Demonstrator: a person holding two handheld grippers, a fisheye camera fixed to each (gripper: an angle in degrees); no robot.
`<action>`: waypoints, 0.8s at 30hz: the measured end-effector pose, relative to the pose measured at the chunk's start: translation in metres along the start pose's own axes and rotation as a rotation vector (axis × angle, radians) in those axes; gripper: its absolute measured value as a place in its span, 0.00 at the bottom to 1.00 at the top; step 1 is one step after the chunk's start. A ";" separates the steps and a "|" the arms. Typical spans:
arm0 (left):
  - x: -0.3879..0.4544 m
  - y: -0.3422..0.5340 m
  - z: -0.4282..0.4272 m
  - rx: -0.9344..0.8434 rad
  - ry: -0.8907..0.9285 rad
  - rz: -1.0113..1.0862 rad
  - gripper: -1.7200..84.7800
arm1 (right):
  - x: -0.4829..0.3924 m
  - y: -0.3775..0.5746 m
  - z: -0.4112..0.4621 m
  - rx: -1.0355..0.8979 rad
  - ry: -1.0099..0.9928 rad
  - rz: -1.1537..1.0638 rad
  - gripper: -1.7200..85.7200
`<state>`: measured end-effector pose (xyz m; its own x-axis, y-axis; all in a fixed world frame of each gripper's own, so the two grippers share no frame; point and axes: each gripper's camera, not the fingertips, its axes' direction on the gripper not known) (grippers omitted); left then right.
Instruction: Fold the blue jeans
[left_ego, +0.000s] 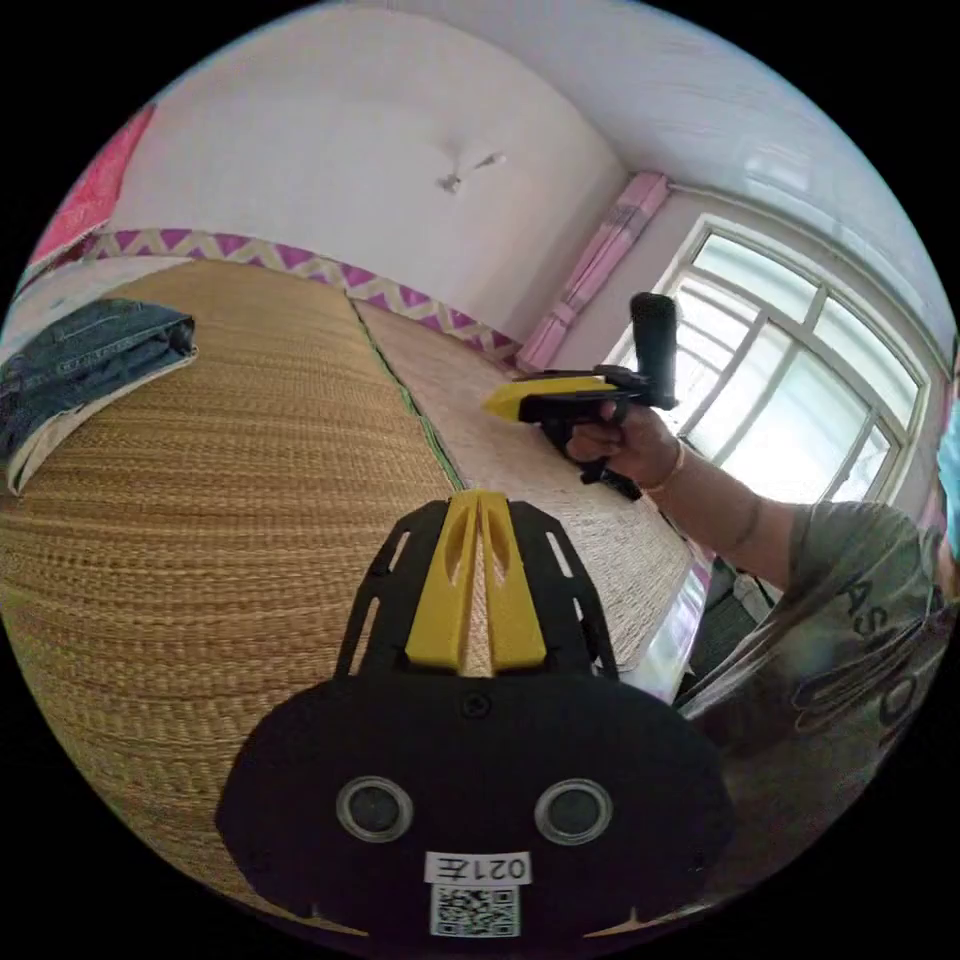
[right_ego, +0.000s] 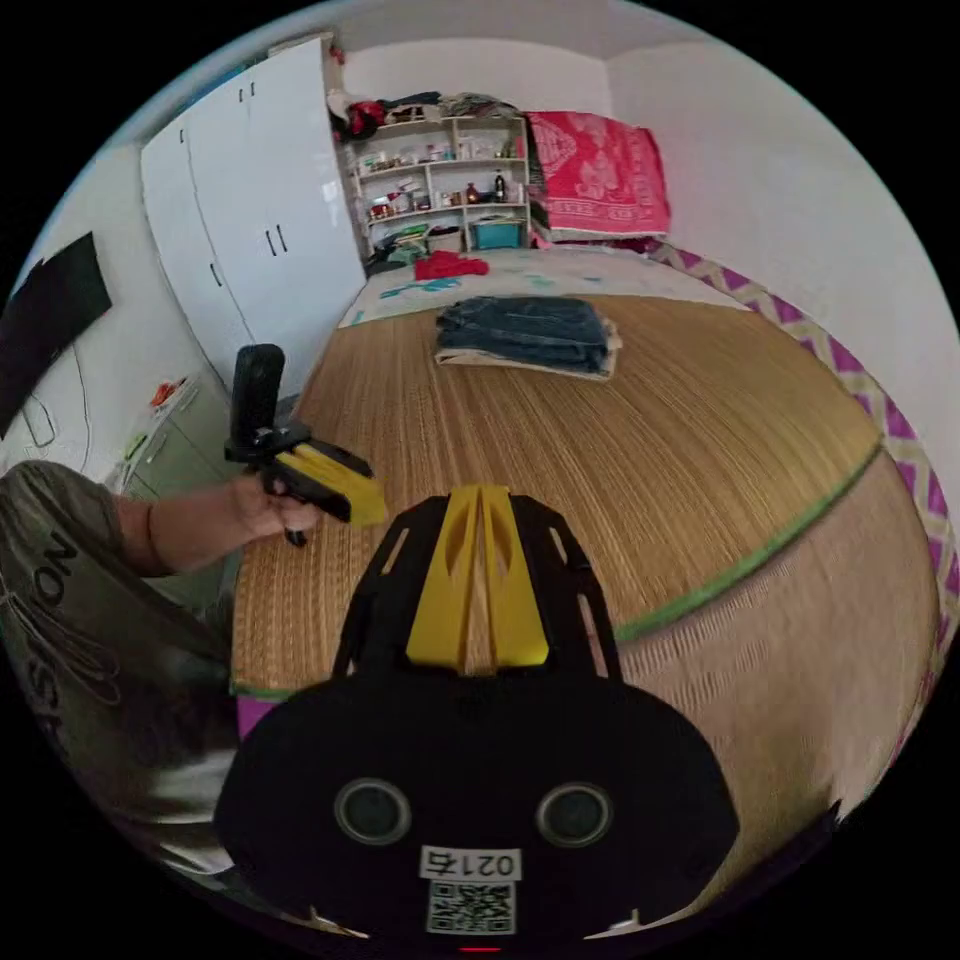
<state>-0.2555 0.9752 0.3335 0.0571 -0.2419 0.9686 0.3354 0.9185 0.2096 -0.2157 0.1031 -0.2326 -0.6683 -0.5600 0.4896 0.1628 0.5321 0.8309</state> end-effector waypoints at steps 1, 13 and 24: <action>-0.019 0.022 -0.025 0.085 0.037 -0.005 0.01 | -0.002 -0.033 0.016 0.012 0.002 -0.032 0.02; -0.108 0.114 -0.158 0.417 0.483 -0.063 0.01 | -0.073 -0.292 0.181 -0.100 0.296 -0.584 0.15; -0.174 0.178 -0.221 0.541 0.604 -0.150 0.01 | -0.108 -0.374 0.255 -0.200 0.316 -0.824 0.18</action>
<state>0.0022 1.1110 0.1730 0.5955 -0.3593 0.7185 -0.1105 0.8493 0.5162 -0.3891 0.1264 -0.6639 -0.4037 -0.8786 -0.2553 -0.1362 -0.2182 0.9664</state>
